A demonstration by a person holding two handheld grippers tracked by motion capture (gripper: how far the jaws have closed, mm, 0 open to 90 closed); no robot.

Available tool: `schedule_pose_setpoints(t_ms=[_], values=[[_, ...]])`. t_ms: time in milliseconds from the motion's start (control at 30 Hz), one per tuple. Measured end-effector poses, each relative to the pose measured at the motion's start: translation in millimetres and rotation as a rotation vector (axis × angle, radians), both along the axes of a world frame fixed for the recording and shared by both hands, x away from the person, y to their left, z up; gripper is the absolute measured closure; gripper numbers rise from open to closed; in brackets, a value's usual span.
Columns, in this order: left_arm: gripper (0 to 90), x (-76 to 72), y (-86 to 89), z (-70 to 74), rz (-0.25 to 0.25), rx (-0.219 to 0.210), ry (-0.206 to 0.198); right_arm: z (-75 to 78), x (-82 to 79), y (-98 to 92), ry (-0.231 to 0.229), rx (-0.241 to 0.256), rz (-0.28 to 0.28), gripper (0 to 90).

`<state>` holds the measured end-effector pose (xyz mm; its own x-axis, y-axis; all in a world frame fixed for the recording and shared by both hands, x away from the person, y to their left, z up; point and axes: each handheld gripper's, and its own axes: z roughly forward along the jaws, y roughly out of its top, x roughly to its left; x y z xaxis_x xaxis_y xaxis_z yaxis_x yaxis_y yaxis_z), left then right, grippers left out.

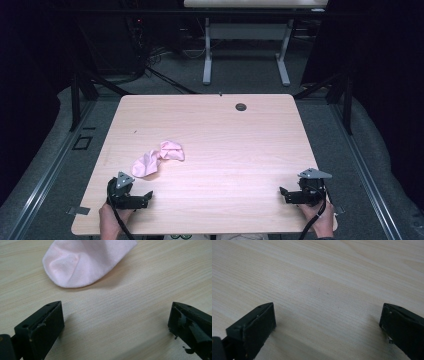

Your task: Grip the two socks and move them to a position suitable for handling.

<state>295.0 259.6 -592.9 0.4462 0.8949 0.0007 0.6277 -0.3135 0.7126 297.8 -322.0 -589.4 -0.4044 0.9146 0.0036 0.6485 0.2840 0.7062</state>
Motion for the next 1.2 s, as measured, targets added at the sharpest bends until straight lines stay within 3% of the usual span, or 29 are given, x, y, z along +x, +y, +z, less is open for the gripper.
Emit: schedule_pose_setpoints(t_ms=[667, 767, 800, 933, 967, 1067, 1200], values=[[0.4, -0.5, 0.7, 4.3, 0.038, 0.005, 0.010, -0.7, 0.7, -0.4, -0.008, 0.005, -0.009, 0.0], [0.4, 0.2, 1.6, 22.3, 0.021, -0.012, -0.002, -0.7, 0.7, -0.4, -0.008, 0.005, -0.009, 0.0], [0.4, 0.2, 1.6, 22.3, 0.021, -0.012, -0.002, -0.7, 0.7, -0.4, -0.008, 0.005, -0.009, 0.0], [0.4, 9.5, -4.1, 49.8, -0.036, -0.004, -0.004, -0.6, 0.6, -0.4, -0.006, 0.002, -0.012, 0.0], [0.3, 9.5, -4.1, 49.8, -0.036, -0.004, -0.004, -0.6, 0.6, -0.4, -0.006, 0.002, -0.012, 0.0], [0.4, 20.6, -10.9, 67.2, -0.081, -0.005, 0.001, -0.7, 0.7, -0.4, -0.008, 0.005, -0.009, 0.0], [0.3, 33.0, -19.2, 79.1, -0.119, 0.008, 0.007, -0.7, 0.7, -0.4, -0.008, 0.005, -0.009, 0.0]])
